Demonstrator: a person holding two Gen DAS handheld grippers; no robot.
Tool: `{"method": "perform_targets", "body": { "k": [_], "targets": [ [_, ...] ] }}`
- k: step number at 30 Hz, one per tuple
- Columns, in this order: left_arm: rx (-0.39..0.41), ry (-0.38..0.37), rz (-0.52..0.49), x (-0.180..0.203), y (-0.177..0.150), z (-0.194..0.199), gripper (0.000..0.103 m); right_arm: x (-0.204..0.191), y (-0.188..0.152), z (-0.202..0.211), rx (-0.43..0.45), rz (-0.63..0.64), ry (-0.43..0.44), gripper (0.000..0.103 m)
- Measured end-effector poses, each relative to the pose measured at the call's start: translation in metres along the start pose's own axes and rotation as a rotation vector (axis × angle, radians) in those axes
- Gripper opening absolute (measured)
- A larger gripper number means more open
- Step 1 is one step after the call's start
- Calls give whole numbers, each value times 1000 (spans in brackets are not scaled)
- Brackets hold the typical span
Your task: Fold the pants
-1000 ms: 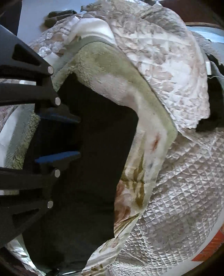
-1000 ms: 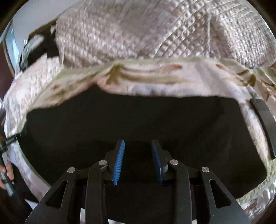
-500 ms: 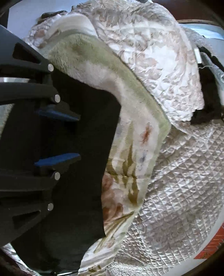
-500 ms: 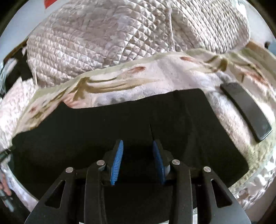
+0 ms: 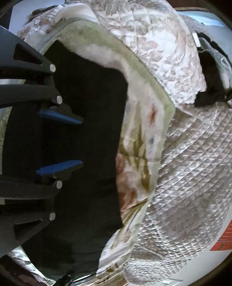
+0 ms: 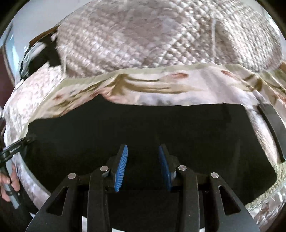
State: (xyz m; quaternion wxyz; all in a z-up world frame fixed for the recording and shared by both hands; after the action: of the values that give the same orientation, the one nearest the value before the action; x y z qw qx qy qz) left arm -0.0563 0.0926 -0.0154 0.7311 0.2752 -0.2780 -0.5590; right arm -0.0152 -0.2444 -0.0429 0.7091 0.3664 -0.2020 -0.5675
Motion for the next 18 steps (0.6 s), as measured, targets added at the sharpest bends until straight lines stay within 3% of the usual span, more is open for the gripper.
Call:
{"method": "perform_targets", "body": {
  "k": [4,8,11,13,15,18],
  "targets": [
    [-7,-4,-18,6,-3,0,45,-17,-4,-2,1,81,-12,37],
    [-15,9,-36,9,-6,-1,45,-19,-10,-17,-69,87,-4,37],
    [-21,15,-43,10,-8,-4,47,-21,-11,-18,-65,93,-6,41],
    [-24,13,-55,12,-8,-5,50,-23,-13,-19,-63,93,13,49],
    [-25,21,-79,16,-10,-7,54,-29,-15,-20,-61,121,27,63],
    [-20,32,-92,18,-12,-8,56,-43,-20,-23,-60,216,-3,75]
  ]
}}
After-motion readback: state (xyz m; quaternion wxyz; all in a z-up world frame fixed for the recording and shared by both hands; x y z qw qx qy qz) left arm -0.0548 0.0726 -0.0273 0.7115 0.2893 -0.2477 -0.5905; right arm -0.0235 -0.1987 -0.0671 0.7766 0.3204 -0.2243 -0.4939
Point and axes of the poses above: each gripper's, at about its wrist camera, not at the fingertips, and z roughly against the way its jaws point, x to its right, y to its top, the point moved 2 cm from there along -z, roughly the way its jaws point, and after that the axes turned 1 degree about -y, right-handed, at the moved point
